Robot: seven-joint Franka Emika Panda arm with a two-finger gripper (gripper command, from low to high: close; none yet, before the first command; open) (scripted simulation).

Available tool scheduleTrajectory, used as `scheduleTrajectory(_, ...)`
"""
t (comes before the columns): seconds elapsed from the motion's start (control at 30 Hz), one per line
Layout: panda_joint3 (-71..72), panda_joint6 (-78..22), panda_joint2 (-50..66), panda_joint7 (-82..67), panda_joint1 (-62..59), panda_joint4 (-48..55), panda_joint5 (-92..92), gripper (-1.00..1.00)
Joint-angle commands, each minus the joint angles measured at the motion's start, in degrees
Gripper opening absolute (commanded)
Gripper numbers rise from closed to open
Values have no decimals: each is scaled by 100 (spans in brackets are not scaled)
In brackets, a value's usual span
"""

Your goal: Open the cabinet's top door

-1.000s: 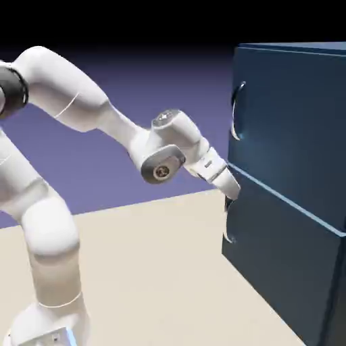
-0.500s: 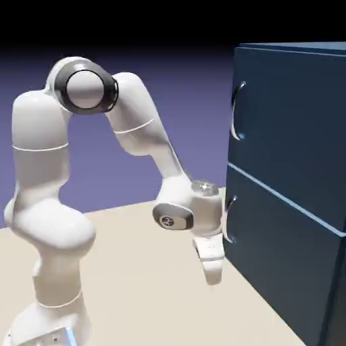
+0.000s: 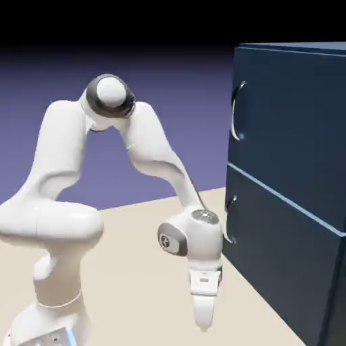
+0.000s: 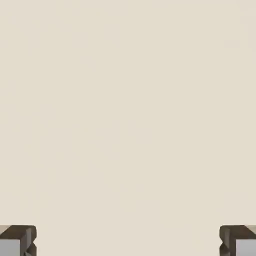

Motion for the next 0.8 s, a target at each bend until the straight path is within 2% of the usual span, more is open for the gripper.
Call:
scheduleTrajectory(0.0,-182,-54,208,-93,178,23,209,100)
scheduleTrajectory(0.77,-4363,-1295,4983,-2231,4272,560,5016,100)
